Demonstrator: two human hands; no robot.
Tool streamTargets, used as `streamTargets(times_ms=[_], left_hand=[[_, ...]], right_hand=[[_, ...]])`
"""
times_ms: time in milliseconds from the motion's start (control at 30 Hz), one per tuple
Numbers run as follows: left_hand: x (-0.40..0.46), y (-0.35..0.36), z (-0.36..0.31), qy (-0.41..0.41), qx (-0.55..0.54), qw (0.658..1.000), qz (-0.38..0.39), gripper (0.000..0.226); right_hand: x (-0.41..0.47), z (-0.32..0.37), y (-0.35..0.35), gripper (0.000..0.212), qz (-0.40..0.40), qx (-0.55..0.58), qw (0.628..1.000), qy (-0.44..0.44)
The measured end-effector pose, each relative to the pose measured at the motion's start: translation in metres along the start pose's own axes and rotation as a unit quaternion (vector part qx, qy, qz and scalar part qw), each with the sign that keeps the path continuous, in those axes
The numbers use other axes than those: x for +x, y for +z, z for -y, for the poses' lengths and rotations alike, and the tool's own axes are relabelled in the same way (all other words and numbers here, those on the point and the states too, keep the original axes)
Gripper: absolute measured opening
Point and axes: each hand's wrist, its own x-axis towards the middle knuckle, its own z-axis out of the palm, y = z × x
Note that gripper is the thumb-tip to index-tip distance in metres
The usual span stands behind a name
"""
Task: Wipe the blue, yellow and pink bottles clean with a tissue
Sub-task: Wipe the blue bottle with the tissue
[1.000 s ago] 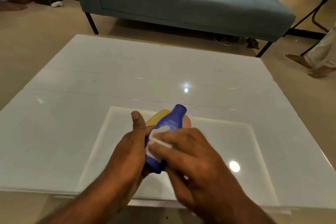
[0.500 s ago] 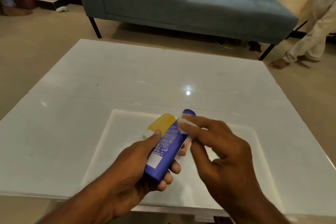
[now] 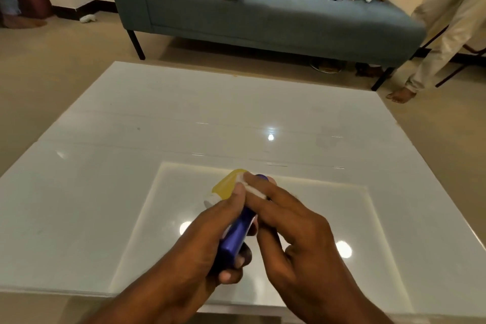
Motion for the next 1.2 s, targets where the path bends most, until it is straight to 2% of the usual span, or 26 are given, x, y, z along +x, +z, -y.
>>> streamTargets(times_ms=[67, 167, 233, 333, 467, 567, 700, 767, 867, 933, 1067, 1200], left_hand=[[-0.002, 0.001, 0.0, 0.0, -0.045, 0.999, 0.024, 0.063], [-0.002, 0.0, -0.006, -0.009, -0.142, 0.987, 0.078, 0.063], [-0.004, 0.004, -0.011, -0.01, -0.168, 0.981, 0.095, 0.06], [-0.008, 0.008, -0.013, -0.031, -0.164, 0.983, 0.078, 0.044], [-0.012, 0.013, -0.007, -0.035, -0.118, 0.99, 0.062, 0.056], [-0.012, 0.01, -0.006, -0.046, -0.1, 0.992, 0.055, 0.069], [-0.009, 0.004, -0.006, -0.022, -0.037, 0.997, 0.069, 0.059], [-0.007, 0.002, -0.003, -0.017, -0.013, 0.996, 0.089, 0.059], [-0.005, 0.0, 0.0, -0.037, -0.022, 0.994, 0.104, 0.061], [-0.003, -0.004, 0.001, -0.036, -0.05, 0.993, 0.101, 0.062], [-0.006, -0.002, -0.004, -0.005, -0.058, 0.996, 0.068, 0.049], [-0.001, 0.0, 0.0, 0.053, -0.032, 0.998, -0.023, 0.047]], right_hand=[[0.003, 0.005, -0.002, 0.057, -0.037, 0.034, 0.999, 0.011], [0.014, 0.006, -0.019, 0.05, -0.129, 0.105, 0.981, 0.101], [0.019, 0.005, -0.033, 0.047, -0.152, 0.103, 0.974, 0.134], [0.017, 0.01, -0.041, 0.046, -0.145, 0.085, 0.977, 0.131], [0.013, 0.014, -0.037, 0.04, -0.111, 0.074, 0.982, 0.131], [0.012, 0.013, -0.029, 0.035, -0.094, 0.01, 0.99, 0.103], [0.009, 0.004, -0.03, 0.038, -0.105, -0.045, 0.99, 0.083], [0.008, 0.004, -0.032, 0.039, -0.097, -0.013, 0.991, 0.09], [0.009, 0.015, -0.028, 0.034, -0.084, 0.164, 0.97, 0.156], [0.011, 0.017, -0.024, 0.032, -0.078, 0.192, 0.964, 0.165], [0.016, 0.011, -0.022, 0.031, -0.097, 0.039, 0.988, 0.113], [0.01, 0.014, -0.011, 0.028, -0.061, 0.033, 0.995, 0.067]])
